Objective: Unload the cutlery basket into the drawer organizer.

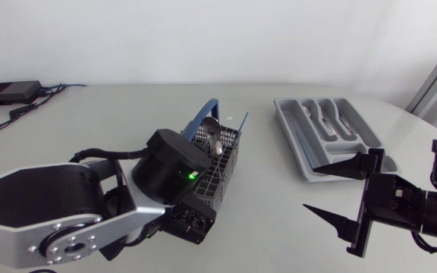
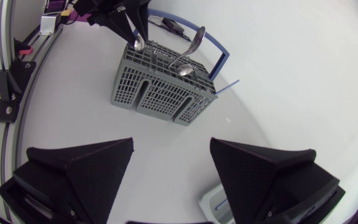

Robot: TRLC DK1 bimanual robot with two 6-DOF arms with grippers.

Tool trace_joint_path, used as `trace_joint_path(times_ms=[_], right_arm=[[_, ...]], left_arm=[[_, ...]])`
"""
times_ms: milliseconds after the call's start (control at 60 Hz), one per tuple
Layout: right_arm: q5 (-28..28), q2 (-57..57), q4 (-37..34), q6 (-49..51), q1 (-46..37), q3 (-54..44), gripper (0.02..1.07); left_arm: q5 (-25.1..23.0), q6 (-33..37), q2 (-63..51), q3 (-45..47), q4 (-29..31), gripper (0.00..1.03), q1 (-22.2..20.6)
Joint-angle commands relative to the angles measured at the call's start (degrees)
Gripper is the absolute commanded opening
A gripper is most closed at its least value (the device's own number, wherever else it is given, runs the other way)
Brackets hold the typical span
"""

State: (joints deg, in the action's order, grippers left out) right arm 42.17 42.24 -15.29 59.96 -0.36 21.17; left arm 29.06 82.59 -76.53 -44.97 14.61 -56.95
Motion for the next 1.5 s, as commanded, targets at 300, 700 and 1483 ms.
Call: trace_joint_path(times_ms=[300,700,1483], right_arm=[[-0.1,-1.4,-0.6,-1.5,0.6,-2.4,0.91],[-0.4,-3.0,-0.4,-1.6,1.1,-3.9,0.91],[-6.2,-7.3,-1.1,-5.9,8.7,-4.0,0.91]], left_arm=[[1.6,3.4,-0.5,2.1,-1.2,0.15,0.6],[1.6,6.6,1.9,1.5,-1.7,0.06,1.2],[9.2,9.1,9.6,0.4,-2.9,0.06,-0.1]])
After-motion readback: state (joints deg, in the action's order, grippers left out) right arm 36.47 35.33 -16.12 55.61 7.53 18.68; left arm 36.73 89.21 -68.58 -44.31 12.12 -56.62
